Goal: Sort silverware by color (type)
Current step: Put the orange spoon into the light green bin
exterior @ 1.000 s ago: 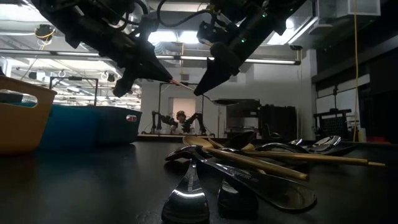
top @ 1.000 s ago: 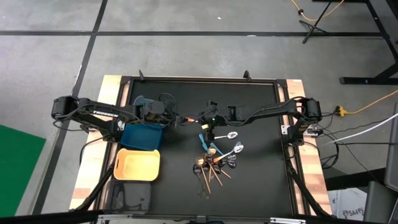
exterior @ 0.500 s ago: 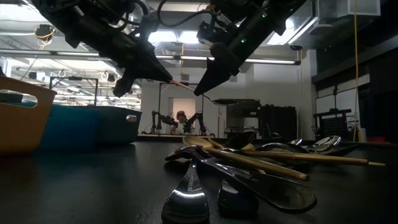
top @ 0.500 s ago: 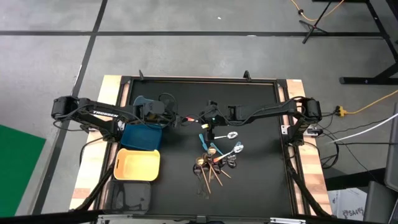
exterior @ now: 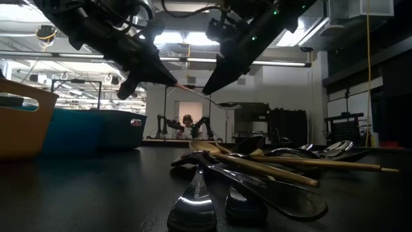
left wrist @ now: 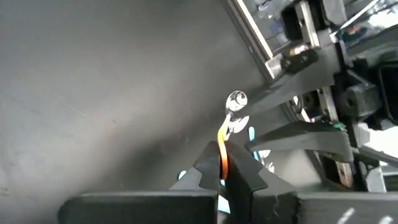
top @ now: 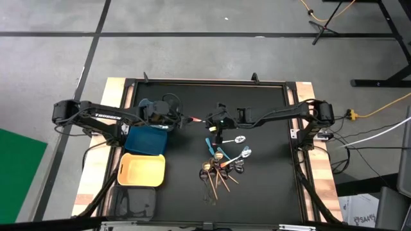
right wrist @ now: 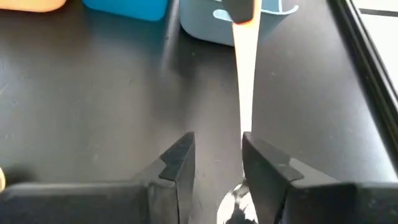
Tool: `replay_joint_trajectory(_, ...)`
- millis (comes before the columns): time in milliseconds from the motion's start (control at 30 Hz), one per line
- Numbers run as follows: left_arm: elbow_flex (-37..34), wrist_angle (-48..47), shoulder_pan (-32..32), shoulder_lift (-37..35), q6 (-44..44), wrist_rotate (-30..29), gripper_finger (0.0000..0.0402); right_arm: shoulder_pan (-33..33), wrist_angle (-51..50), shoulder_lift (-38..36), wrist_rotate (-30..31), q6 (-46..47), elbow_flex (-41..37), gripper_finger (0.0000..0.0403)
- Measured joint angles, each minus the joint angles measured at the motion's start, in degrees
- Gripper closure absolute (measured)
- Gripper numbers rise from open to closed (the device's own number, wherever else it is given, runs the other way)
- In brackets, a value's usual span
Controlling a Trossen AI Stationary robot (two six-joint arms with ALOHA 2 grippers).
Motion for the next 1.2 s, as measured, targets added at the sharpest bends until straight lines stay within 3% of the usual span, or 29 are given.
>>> replay_joint_trajectory(167, 0.2, -1.3, 0.8, -3.5, 1.2, 0.5, 0.0401, 0.0, -4.1, -3.4, -0.9, 0.0, 0.0, 0.0283)
replay_joint_trajectory(500, 0.0, -23.6, 1.2, -20.1, 1.2, -0.8, 0.0401, 0.0, -13.4, -7.3, -5.4, 0.0, 0.0, 0.0283)
replay_joint_trajectory(900, 0.0, -50.8, 1.3, -44.1, -2.0, -13.4, 0.0401, 0.0, -13.9, -7.2, -5.4, 0.0, 0.0, 0.0284)
replay_joint_trajectory(1200, 0.0, -69.9, 1.3, -51.0, -5.5, -16.6, 0.0401, 0.0, -13.8, -7.2, -5.4, 0.0, 0.0, 0.0284)
